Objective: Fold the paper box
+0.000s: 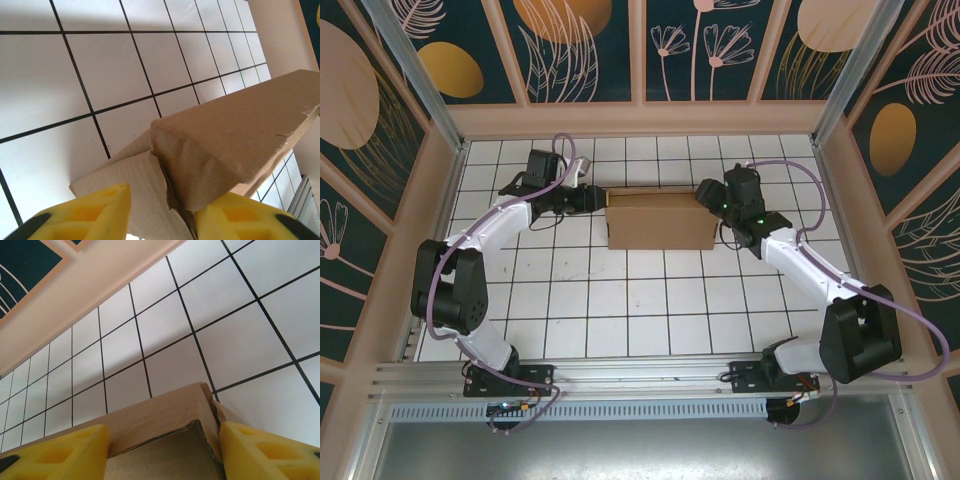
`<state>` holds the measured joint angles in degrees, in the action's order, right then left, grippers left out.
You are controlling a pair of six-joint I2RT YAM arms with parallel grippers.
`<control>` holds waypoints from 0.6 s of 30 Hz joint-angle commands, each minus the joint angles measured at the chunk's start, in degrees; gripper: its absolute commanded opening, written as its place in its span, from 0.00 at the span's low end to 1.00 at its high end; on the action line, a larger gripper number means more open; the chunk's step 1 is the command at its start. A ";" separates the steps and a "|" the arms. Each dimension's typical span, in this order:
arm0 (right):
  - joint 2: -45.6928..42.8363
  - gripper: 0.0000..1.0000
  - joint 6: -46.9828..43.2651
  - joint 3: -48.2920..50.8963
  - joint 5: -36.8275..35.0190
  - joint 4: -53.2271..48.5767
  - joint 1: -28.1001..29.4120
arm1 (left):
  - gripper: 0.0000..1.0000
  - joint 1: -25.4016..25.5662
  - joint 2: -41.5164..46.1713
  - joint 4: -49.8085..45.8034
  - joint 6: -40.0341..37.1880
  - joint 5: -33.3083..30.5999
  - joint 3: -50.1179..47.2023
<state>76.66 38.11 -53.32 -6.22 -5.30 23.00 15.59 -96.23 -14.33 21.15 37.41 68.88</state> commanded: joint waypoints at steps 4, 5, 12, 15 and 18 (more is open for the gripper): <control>-3.45 0.59 -1.64 4.99 0.06 -0.89 0.91 | 0.34 0.95 -0.36 -3.61 -1.16 1.60 -1.63; -4.24 0.60 -2.16 5.44 0.33 0.02 0.91 | 0.34 0.94 -0.44 -3.61 -1.37 1.05 -1.88; -7.56 0.73 -6.46 5.43 2.44 3.16 1.17 | 0.34 0.99 -0.20 -4.28 -2.76 -0.56 -2.44; -9.30 0.77 -8.23 5.98 1.60 4.37 1.25 | 0.34 0.94 -0.10 -4.49 -3.20 -0.80 -2.57; -11.44 0.81 -9.01 7.36 0.30 5.27 1.18 | 0.34 1.01 -0.03 -4.48 -3.27 -0.65 -2.66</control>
<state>68.18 31.55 -47.57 -4.51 -2.42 23.79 15.90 -95.81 -14.33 19.55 38.50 68.14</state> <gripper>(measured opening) 0.809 0.338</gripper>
